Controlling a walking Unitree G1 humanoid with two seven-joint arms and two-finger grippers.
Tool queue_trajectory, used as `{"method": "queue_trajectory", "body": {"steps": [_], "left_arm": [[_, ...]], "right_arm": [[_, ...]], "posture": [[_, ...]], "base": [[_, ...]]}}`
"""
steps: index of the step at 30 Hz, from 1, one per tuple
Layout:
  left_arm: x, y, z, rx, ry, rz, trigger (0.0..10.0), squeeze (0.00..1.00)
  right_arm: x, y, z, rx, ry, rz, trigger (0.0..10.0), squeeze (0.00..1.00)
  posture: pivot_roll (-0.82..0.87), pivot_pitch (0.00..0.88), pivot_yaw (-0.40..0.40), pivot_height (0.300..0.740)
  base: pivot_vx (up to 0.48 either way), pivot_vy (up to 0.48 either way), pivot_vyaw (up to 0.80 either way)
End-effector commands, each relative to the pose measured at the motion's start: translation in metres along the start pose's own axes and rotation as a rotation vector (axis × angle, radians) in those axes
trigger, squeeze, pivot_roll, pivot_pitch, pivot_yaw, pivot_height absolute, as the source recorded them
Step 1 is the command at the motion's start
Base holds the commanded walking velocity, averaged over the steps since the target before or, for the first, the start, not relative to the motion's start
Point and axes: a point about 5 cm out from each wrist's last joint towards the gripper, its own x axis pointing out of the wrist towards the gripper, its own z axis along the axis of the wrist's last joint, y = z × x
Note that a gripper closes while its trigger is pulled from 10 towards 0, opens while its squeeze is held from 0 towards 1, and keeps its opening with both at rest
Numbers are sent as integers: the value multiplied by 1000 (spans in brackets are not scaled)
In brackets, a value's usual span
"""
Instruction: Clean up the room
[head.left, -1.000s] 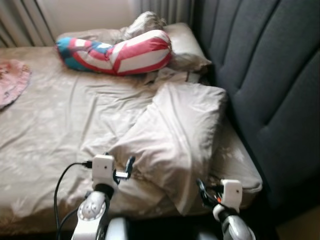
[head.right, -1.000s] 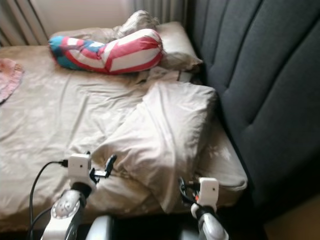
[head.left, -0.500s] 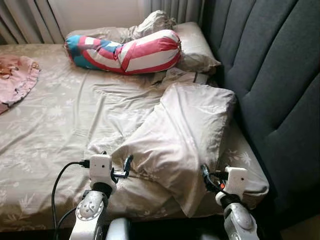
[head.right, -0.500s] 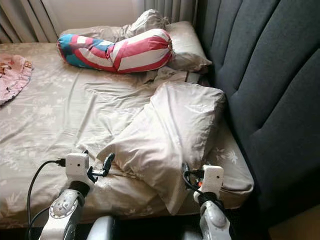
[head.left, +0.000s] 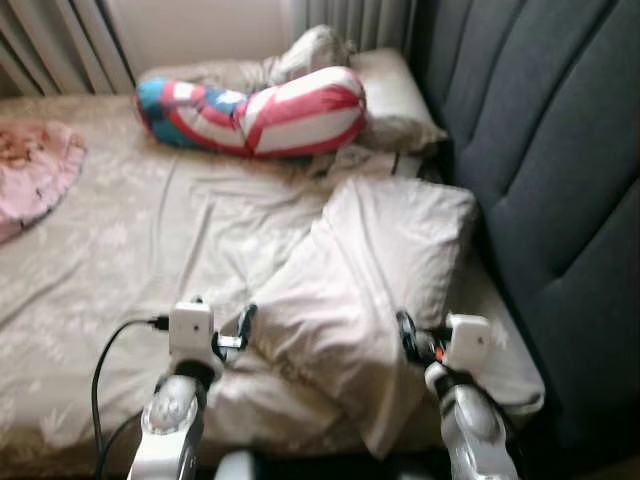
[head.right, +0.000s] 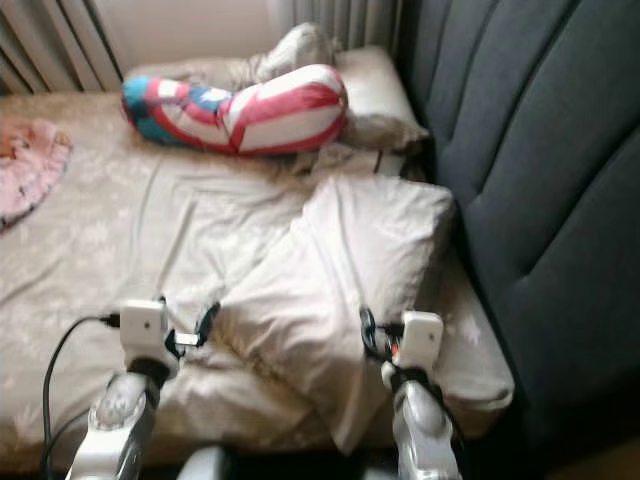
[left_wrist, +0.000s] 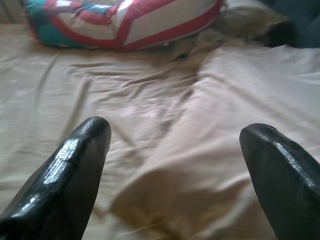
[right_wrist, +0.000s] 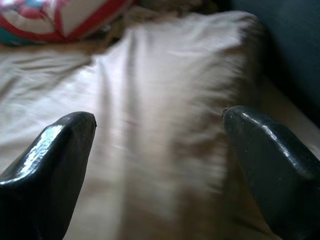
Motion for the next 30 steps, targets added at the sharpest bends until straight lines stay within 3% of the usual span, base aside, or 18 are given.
{"method": "queue_trajectory", "body": {"steps": [1,11,12,13,16,20,27,28,30], "left_arm": [[-2,-1,-3,12,19,-10,10000,0],[-1,-2,-4,10,23,-20,10000,0],[-1,-2,-4,9,23,-20,10000,0],[-1,-3,-4,10,24,-23,10000,0],[-2,-3,-4,10,24,-26,10000,0],[1,-1,-1,14,19,-35,10000,0],[6,1,8,13,0,-45,10000,0],[6,1,9,11,-1,-44,10000,0],[6,1,9,11,-1,-45,10000,0]], "right_arm": [[-1,-1,-5,16,31,-11,10000,0],[10,5,-8,144,106,42,10000,0],[11,6,-10,136,127,50,10000,353],[14,6,-11,106,155,51,10000,1000],[18,6,-10,96,170,42,10000,1000],[33,2,3,183,168,-22,10000,1000],[41,0,6,162,222,-70,10000,1000],[41,-2,4,187,244,-93,10000,86],[41,-2,3,197,251,-102,10000,86]], "posture": [[-88,57,-28,632],[-86,63,-23,632],[-86,63,-23,632],[-86,63,-23,632],[-74,72,-19,632],[-61,84,-12,632],[-42,108,-2,632],[-40,113,0,632],[-40,113,0,632]], "base": [[0,0,0],[0,0,0],[0,0,0],[0,0,0],[0,0,0],[0,0,0],[0,0,0],[0,0,0],[0,0,0]]}}
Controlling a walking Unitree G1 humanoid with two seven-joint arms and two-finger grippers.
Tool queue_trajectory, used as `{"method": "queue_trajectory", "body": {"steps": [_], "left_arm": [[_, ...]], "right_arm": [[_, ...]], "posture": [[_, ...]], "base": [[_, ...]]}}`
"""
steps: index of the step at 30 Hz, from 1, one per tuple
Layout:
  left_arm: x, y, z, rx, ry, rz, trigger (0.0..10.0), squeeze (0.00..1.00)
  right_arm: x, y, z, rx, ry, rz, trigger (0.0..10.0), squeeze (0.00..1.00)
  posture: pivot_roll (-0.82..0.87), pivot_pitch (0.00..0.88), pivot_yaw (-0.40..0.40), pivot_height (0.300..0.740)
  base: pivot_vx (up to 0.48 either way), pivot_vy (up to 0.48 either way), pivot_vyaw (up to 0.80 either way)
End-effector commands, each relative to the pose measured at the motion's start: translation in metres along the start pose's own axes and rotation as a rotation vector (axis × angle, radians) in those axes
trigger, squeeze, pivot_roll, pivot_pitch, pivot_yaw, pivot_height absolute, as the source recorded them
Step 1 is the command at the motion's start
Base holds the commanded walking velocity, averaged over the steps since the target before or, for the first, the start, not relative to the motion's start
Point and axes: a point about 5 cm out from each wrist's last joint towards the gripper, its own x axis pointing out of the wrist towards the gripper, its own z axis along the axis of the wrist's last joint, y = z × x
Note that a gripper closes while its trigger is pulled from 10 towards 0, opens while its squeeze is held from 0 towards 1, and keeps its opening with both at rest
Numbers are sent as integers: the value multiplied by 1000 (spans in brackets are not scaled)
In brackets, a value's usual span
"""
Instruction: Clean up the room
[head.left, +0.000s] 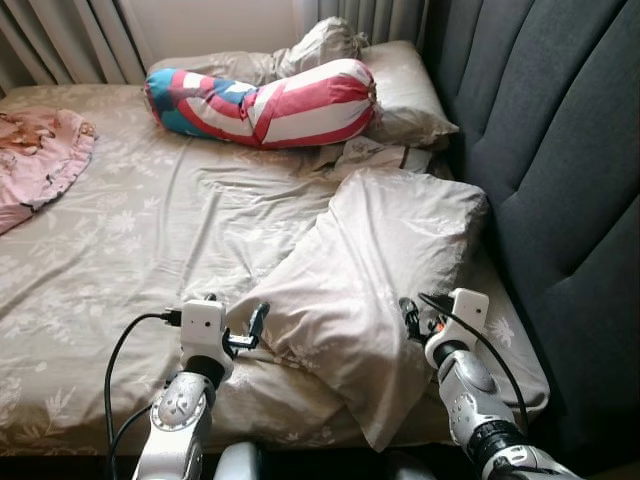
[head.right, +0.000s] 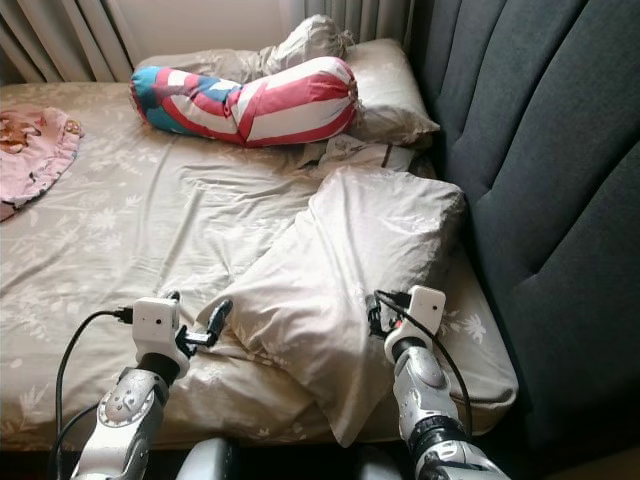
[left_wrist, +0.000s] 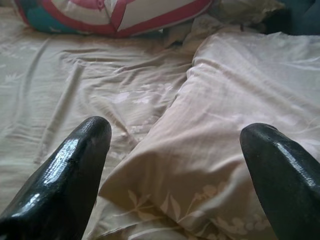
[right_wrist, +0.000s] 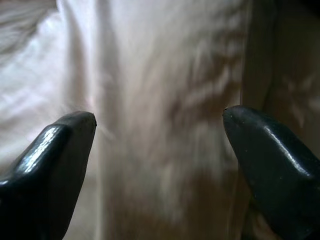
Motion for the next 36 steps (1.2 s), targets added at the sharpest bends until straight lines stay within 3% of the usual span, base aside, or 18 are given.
{"method": "queue_trajectory", "body": {"steps": [1,2,19,25,36], "left_arm": [[1,2,5,-5,-16,-1,10000,0],[0,2,6,-5,-15,-2,10000,0],[-23,4,5,10,32,-34,10000,0],[-26,5,8,17,38,-44,10000,0],[-30,8,9,23,52,-39,10000,0]], "right_arm": [[1,-1,-1,18,18,-18,10000,86],[0,-3,-1,25,22,-26,10000,0],[-8,-15,-22,109,85,-9,10000,0],[-10,-2,-31,189,121,125,10000,0],[-16,9,-47,200,185,240,10000,0]], "posture": [[-40,113,0,632],[-38,123,4,632],[-7,204,36,632],[10,217,40,632],[20,228,44,632]], "base": [[0,0,0],[0,0,0],[0,0,0],[0,0,0],[0,0,0]]}}
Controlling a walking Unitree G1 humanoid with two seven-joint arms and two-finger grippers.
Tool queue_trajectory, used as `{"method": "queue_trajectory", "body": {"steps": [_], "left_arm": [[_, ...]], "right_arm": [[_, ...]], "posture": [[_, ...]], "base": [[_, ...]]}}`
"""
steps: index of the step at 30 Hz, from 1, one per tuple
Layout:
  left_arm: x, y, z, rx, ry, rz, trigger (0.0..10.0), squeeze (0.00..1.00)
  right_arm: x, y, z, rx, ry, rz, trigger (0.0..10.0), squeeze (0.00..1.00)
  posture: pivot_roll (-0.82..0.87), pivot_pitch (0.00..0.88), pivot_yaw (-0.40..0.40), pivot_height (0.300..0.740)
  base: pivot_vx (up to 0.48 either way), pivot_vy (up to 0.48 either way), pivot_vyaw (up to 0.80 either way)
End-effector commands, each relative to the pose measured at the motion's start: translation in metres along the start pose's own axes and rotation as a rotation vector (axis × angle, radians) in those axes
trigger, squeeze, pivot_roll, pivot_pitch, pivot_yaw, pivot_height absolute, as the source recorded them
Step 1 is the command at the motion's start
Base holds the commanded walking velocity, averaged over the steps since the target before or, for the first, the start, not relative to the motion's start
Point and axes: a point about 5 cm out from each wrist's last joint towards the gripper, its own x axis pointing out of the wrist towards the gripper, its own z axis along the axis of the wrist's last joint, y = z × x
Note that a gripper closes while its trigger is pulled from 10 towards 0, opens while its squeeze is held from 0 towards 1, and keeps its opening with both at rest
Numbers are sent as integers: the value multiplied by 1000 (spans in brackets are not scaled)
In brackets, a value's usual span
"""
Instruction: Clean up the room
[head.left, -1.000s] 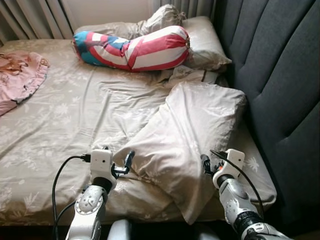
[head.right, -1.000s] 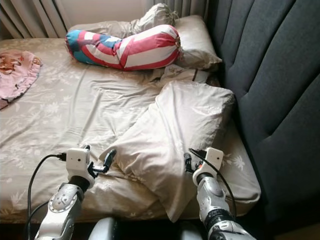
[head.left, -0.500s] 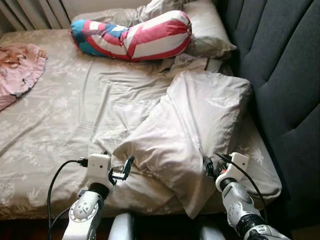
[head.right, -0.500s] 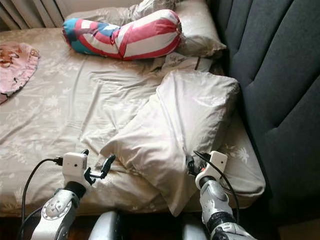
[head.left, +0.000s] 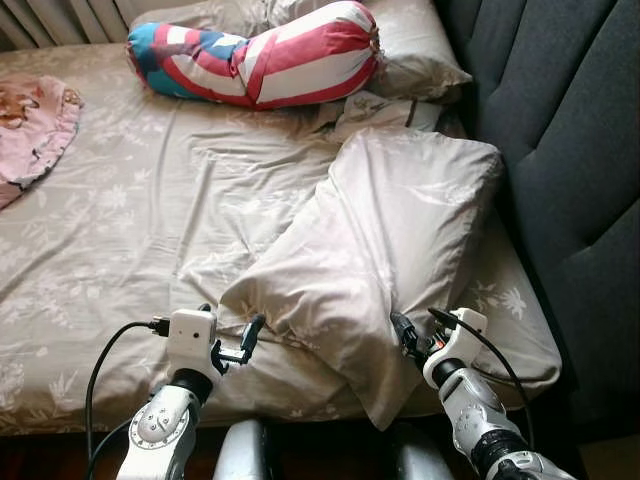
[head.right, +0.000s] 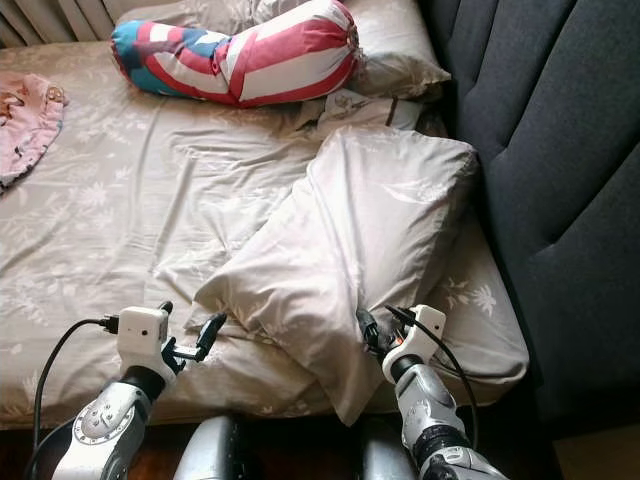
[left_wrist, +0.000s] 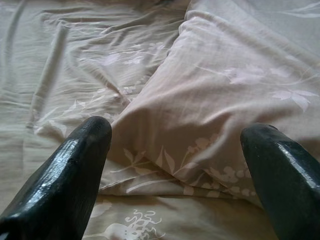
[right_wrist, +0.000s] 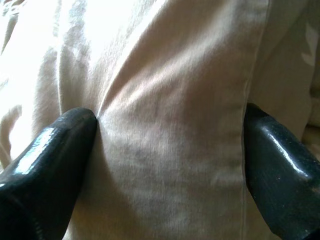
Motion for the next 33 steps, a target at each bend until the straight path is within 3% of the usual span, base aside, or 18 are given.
{"method": "queue_trajectory", "body": {"steps": [1,9,10,11,12,13,20,33], "left_arm": [[-5,4,-2,7,22,5,10000,0],[-7,6,-2,12,29,12,10000,0],[-7,6,-2,12,32,11,10000,0],[-8,6,-2,13,33,11,10000,0],[-8,6,-2,13,35,11,10000,0],[-9,6,-1,14,37,11,10000,0],[-12,11,0,25,47,13,10000,0],[-9,14,0,19,56,20,10000,0]], "right_arm": [[-6,3,-32,9,130,8,10000,0],[-6,3,-33,-5,140,-14,10000,0],[-5,4,-32,3,134,-4,6784,0],[-5,5,-32,6,131,2,6784,0],[-4,6,-31,6,131,3,3961,0],[-3,7,-31,11,127,7,0,0],[-1,17,-35,29,137,59,0,0],[-4,18,-44,43,150,49,0,0]], "posture": [[20,228,44,632],[26,237,46,632],[27,238,47,632],[30,237,48,632],[31,237,48,632],[36,240,51,632],[48,245,64,632],[46,238,68,632]], "base": [[0,0,0],[0,0,0],[0,0,0],[0,0,0],[0,0,0],[0,0,0],[0,0,0],[0,0,0]]}}
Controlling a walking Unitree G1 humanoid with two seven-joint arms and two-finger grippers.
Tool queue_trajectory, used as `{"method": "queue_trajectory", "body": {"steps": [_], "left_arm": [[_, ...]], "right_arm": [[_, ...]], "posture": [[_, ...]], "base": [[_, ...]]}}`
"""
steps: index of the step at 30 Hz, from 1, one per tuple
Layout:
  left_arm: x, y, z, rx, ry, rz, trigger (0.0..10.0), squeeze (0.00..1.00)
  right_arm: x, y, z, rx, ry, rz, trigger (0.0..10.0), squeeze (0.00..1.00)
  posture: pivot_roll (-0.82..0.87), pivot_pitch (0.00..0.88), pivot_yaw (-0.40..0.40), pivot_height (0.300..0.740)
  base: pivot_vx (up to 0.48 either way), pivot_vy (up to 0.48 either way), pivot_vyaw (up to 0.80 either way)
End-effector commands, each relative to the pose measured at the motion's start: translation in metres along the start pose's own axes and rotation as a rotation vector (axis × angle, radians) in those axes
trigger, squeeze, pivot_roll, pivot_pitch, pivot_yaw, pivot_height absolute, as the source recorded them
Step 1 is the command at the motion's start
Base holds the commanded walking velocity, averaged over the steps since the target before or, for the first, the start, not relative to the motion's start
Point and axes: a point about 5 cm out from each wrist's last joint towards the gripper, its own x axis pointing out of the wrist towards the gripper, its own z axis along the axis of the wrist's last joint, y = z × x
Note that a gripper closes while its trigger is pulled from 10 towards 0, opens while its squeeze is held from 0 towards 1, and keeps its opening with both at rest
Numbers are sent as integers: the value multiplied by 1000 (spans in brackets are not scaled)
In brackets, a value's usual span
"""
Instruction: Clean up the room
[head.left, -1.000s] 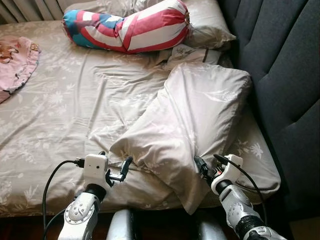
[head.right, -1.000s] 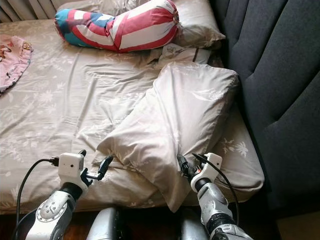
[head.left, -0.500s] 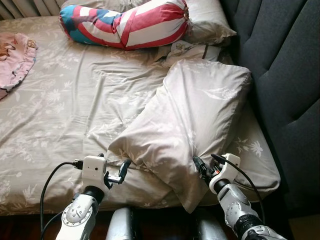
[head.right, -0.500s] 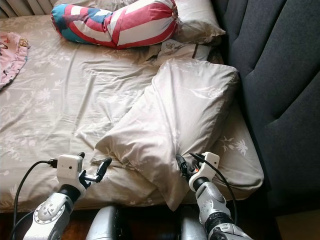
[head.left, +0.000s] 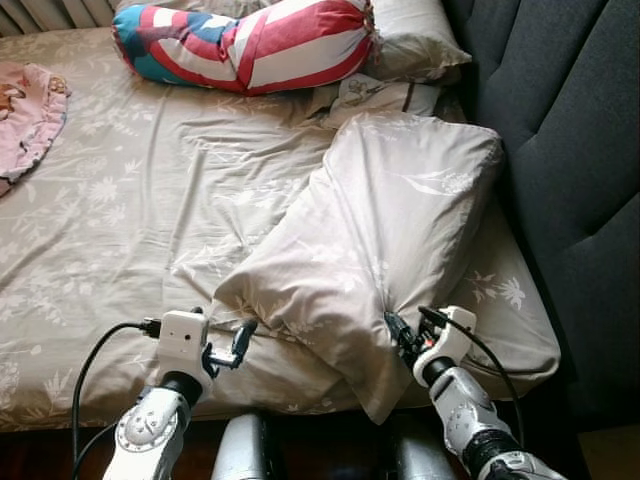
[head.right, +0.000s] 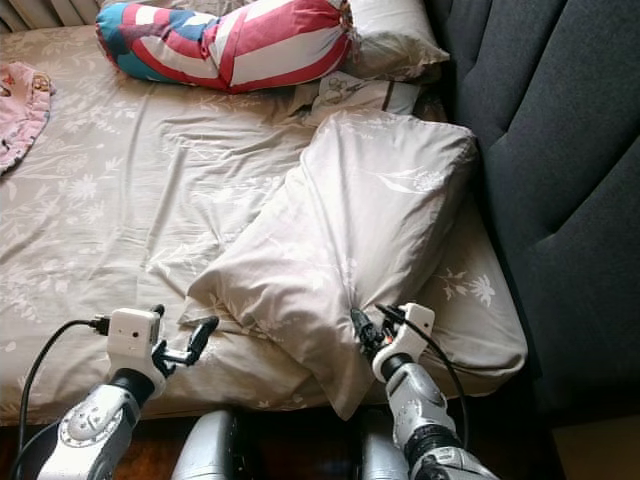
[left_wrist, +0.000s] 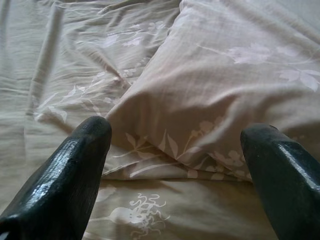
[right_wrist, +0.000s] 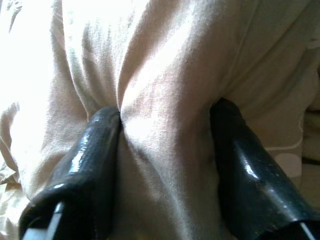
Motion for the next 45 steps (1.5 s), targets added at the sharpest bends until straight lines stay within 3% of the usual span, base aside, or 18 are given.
{"method": "queue_trajectory", "body": {"steps": [1,17,41,45], "left_arm": [[-3,5,-1,-1,14,18,10000,0],[2,3,-1,-10,10,25,10000,0],[22,-3,3,-29,-27,36,10000,0],[28,-5,3,-35,-37,38,10000,0]], "right_arm": [[-7,6,-39,38,144,17,0,0],[-7,4,-39,-3,152,-18,0,0],[-12,-21,-17,-46,51,-164,0,0],[-16,-36,1,-75,-33,-283,0,0]], "posture": [[46,237,67,632],[38,216,56,632],[-11,136,25,632],[-31,109,15,632]], "base": [[0,0,0],[0,0,0],[0,0,0],[0,0,0]]}}
